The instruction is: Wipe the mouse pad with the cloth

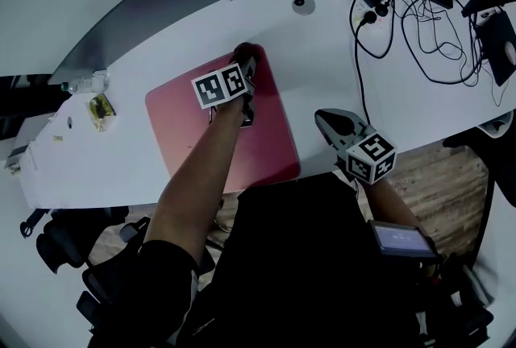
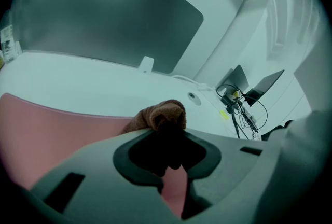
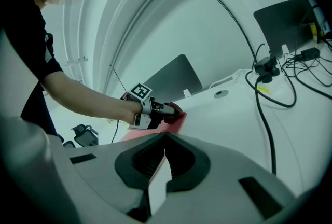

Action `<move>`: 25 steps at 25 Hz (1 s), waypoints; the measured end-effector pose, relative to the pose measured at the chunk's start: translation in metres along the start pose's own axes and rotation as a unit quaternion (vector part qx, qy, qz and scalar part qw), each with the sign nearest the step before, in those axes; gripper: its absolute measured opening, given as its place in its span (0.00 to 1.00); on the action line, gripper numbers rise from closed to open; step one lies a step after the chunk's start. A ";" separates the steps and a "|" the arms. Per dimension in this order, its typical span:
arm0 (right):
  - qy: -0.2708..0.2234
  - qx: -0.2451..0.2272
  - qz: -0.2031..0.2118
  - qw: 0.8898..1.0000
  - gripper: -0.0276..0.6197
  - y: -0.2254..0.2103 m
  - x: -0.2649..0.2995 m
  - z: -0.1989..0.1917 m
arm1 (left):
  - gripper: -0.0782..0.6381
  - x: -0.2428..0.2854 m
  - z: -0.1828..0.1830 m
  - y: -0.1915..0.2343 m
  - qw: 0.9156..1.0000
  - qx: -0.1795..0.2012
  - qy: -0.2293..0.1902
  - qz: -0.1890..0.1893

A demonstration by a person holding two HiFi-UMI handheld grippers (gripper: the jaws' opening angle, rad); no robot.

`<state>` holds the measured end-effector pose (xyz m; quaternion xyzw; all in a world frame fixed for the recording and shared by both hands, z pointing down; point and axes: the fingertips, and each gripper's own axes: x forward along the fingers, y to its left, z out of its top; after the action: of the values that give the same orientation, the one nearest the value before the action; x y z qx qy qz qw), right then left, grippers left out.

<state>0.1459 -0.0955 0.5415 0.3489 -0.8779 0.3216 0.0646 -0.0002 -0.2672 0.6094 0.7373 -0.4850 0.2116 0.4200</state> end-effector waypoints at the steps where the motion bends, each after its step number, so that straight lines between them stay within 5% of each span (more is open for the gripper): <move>1: -0.001 0.001 0.000 1.000 0.08 -0.001 -0.001 0.000 | 0.23 0.002 -0.001 -0.005 1.000 0.001 0.001 -0.006; 8: -0.004 0.000 -0.001 1.000 0.08 -0.008 -0.007 0.005 | 0.23 0.009 -0.008 -0.039 0.998 0.007 0.008 -0.062; 12: -0.009 -0.003 -0.007 1.000 0.08 -0.007 -0.005 0.009 | 0.23 -0.001 -0.011 -0.059 0.994 0.045 -0.005 -0.095; 25: -0.008 -0.058 0.016 0.998 0.08 0.053 0.026 0.015 | 0.23 -0.102 -0.024 -0.042 0.982 0.114 -0.084 -0.126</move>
<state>0.0928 -0.0901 0.5113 0.3333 -0.9009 0.2686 0.0721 -0.0056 -0.1852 0.5321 0.8504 -0.3947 0.1488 0.3143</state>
